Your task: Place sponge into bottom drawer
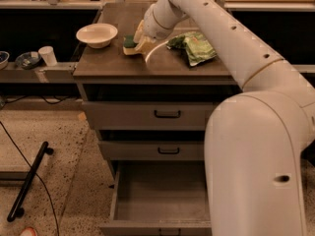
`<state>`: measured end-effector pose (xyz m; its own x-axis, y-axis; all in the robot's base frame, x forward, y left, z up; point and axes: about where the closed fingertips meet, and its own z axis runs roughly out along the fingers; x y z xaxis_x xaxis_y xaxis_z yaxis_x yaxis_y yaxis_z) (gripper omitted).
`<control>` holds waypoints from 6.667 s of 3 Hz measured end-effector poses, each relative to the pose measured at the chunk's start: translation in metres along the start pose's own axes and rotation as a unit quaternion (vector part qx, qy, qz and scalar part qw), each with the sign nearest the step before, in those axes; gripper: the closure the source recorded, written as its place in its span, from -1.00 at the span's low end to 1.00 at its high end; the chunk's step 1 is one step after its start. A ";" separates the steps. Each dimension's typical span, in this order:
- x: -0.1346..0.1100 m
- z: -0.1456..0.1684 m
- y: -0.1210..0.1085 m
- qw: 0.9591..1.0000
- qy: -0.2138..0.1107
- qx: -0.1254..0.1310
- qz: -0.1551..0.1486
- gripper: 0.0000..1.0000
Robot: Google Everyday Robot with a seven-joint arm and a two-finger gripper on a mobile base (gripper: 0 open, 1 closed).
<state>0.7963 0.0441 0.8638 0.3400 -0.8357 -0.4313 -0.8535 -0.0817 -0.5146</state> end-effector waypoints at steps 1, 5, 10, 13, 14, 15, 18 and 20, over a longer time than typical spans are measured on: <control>-0.020 -0.038 0.014 0.997 -0.056 0.019 -0.043 1.00; -0.014 -0.130 0.178 0.974 -0.079 -0.036 -0.210 1.00; 0.120 -0.116 0.352 0.980 -0.199 0.001 -0.023 1.00; 0.174 -0.079 0.387 0.982 -0.178 0.021 0.061 1.00; 0.241 -0.008 0.431 0.976 -0.155 0.025 0.149 1.00; 0.279 0.053 0.464 0.968 -0.158 0.014 0.194 1.00; 0.304 0.082 0.469 0.968 -0.146 0.060 0.197 1.00; 0.380 0.205 0.531 0.973 -0.089 0.041 0.211 1.00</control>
Offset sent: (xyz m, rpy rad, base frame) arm -0.1618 -0.0655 0.0519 0.0477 -0.1799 0.3772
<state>0.5527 -0.2054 0.2752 0.0365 -0.6773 -0.7348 -0.8998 0.2976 -0.3190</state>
